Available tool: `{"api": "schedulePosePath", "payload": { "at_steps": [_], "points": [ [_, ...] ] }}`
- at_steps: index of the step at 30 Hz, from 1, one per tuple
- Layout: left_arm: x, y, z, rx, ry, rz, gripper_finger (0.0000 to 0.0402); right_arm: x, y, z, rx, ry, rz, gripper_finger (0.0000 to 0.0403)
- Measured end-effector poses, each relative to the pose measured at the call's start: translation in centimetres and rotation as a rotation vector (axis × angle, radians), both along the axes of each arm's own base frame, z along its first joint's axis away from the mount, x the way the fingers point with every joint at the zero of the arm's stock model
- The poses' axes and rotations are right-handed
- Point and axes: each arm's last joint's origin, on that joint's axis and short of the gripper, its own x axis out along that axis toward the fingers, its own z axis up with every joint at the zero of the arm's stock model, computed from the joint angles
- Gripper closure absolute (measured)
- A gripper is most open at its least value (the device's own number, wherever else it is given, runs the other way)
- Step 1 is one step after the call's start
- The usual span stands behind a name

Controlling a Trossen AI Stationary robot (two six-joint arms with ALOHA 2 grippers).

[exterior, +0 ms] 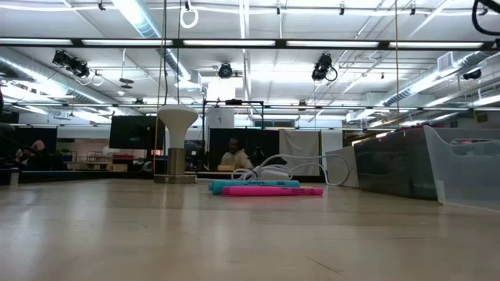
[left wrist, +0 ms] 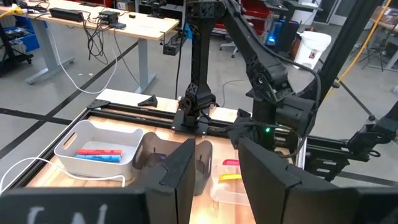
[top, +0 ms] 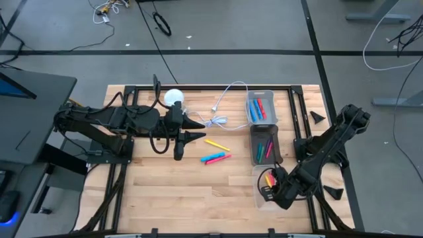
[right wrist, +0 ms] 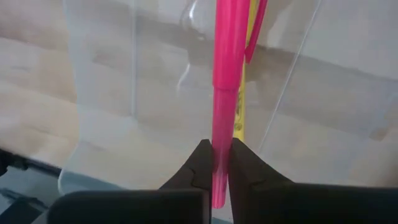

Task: Pick & Place Markers
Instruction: Put the top pink pen into the transparent bin, then put the yellow pen into the transparent bin

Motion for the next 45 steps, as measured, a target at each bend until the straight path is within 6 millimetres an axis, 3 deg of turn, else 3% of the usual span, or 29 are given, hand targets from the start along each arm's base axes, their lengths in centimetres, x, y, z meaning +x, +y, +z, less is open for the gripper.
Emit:
{"api": "schedulePosePath", "payload": {
  "at_steps": [13,30,38,45],
  "points": [
    [0.0,0.0,0.0,-0.002,0.002,0.0,0.0273,0.2,-0.7,-2.2,0.041,-0.053,0.001,0.0377],
    [0.0,0.0,-0.1,-0.023,0.005,0.006,0.0273,0.6,-0.3,-2.3,0.072,-0.149,0.067,0.0248],
    [0.0,0.0,-0.1,-0.032,0.004,0.008,0.0273,0.4,-1.5,0.1,-0.051,-0.351,0.073,0.0245],
    [0.0,0.0,-0.1,-0.034,0.003,0.008,0.0273,0.5,-4.5,3.7,-0.206,-0.595,0.117,0.025]
  ]
}}
